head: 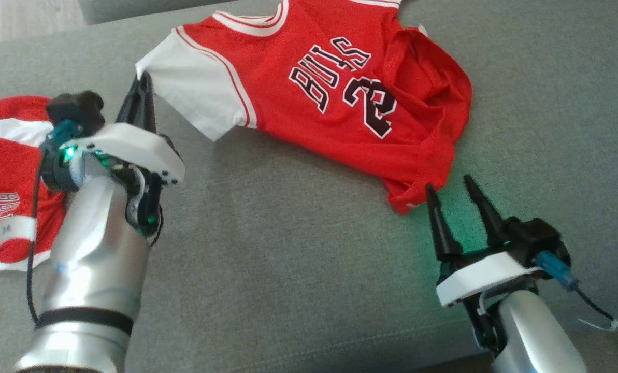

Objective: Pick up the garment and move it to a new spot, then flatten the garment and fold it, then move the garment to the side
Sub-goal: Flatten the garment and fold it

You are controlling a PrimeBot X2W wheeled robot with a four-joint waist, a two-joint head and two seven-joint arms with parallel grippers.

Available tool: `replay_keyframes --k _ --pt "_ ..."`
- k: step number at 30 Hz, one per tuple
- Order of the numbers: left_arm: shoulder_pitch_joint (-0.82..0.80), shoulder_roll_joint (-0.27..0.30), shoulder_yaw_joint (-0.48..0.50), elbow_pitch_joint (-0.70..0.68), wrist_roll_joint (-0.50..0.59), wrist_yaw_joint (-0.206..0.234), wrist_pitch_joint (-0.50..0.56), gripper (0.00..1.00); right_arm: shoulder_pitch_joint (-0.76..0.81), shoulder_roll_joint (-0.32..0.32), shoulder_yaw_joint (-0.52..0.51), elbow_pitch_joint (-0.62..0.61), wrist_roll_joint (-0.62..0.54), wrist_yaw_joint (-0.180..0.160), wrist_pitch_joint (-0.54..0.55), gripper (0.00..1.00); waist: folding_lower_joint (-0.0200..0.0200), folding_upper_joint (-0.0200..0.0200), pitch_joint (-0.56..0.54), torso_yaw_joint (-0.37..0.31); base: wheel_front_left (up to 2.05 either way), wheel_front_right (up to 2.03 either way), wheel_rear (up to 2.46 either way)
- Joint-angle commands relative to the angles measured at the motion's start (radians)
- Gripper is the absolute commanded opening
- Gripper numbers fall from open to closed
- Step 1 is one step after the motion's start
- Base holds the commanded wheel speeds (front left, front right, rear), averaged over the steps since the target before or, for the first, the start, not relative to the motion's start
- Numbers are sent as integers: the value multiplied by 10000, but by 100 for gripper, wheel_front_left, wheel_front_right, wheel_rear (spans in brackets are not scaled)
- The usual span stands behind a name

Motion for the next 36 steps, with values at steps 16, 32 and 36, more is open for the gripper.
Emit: replay_keyframes --k 16,32,36 --pt "660 130 96 -942 183 -12 -123 0 -45 -34 1675 767 1210 -9 1094 100 0 0 -381 261 0 0 0" --pt "518 -83 -161 -1079 180 0 -124 0 -1141 -33 1686 2221 2811 -9 646 100 0 0 -112 723 0 0 0" --pt "462 -107 -204 -1078 181 5 -124 0 -1353 -33 1686 2459 2884 -9 473 100 0 0 -49 762 0 0 0"
